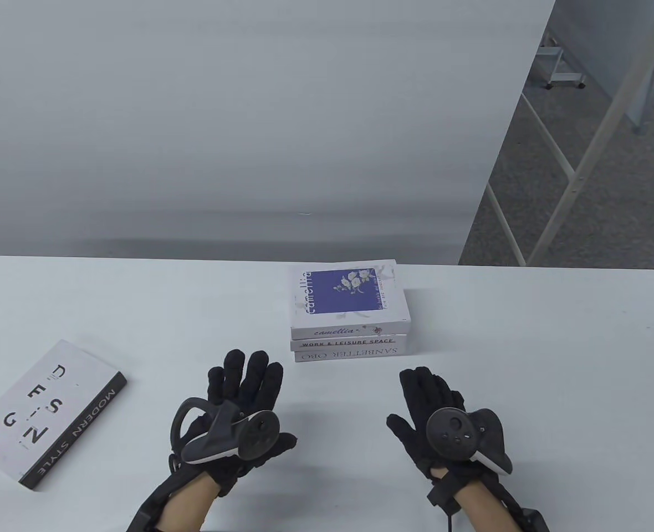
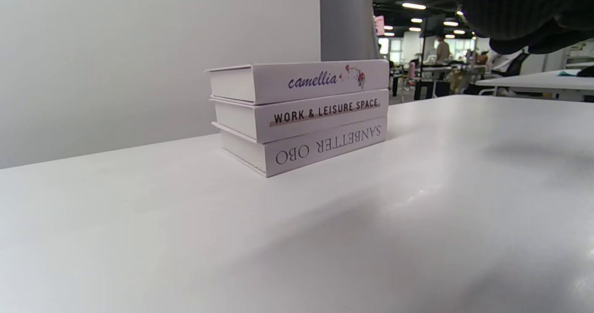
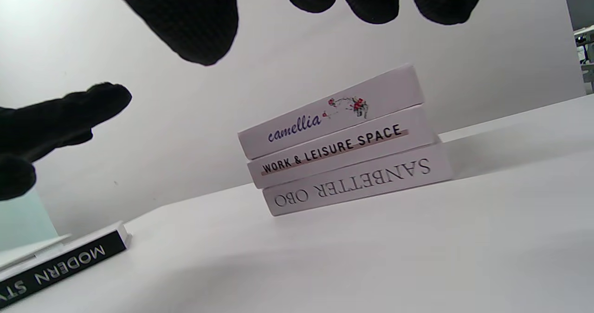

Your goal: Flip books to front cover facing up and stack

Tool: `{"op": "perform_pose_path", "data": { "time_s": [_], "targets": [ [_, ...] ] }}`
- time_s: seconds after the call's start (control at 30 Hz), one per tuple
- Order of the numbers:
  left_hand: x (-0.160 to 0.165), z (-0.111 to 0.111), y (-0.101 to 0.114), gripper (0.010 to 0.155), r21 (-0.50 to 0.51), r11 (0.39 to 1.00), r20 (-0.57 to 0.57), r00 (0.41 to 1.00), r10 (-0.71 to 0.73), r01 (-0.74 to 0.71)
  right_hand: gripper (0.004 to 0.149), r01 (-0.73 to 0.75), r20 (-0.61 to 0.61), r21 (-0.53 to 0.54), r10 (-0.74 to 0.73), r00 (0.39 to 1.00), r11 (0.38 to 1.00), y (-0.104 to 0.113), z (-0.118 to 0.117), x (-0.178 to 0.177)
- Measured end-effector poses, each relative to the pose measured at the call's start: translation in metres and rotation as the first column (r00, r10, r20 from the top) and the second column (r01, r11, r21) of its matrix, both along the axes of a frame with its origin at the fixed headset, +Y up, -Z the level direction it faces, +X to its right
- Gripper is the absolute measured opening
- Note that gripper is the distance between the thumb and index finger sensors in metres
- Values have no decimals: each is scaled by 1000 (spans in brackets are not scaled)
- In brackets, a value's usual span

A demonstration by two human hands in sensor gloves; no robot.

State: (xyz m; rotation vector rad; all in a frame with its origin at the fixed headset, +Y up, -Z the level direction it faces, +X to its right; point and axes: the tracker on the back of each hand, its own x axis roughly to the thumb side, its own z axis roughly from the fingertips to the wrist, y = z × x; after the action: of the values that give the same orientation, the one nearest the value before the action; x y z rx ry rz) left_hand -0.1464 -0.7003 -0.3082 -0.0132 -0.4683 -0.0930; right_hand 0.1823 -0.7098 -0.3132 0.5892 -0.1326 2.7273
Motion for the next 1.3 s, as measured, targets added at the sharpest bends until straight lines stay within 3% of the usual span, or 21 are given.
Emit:
{"op": "perform_pose_path", "data": {
  "time_s": [0.13,0.47,0.57,0.73,0.93,1.0,1.13,1.3],
  "targets": [
    [2,-4,-15,109,-51,998,-6,999,-34,34,80,-143,30,-30,144,989,989,-2,3,11],
    [-25,-18,-31,109,-104,994,-123,992,10,-23,84,-205,60,-5,205,977,979,12,5,14],
    [-47,-23,-37,110,-132,991,-201,979,9,-36,86,-230,87,-5,229,969,973,15,5,17],
    [-95,-29,-42,114,-175,982,-337,934,-121,64,87,-204,84,-15,205,975,979,20,5,24],
    [-173,-35,-28,117,-211,977,-510,848,-142,37,86,-204,75,-13,205,976,979,21,5,23],
    [-199,-36,-24,110,-211,977,-564,814,-138,19,86,-209,70,-19,210,975,978,21,4,21],
    [-245,-33,-11,91,-66,994,-646,755,-113,92,86,-203,52,-21,204,978,979,21,4,21],
    [-280,-34,-14,71,-169,963,-649,712,-268,209,86,-204,53,-44,206,977,978,17,-1,22]
  ]
}}
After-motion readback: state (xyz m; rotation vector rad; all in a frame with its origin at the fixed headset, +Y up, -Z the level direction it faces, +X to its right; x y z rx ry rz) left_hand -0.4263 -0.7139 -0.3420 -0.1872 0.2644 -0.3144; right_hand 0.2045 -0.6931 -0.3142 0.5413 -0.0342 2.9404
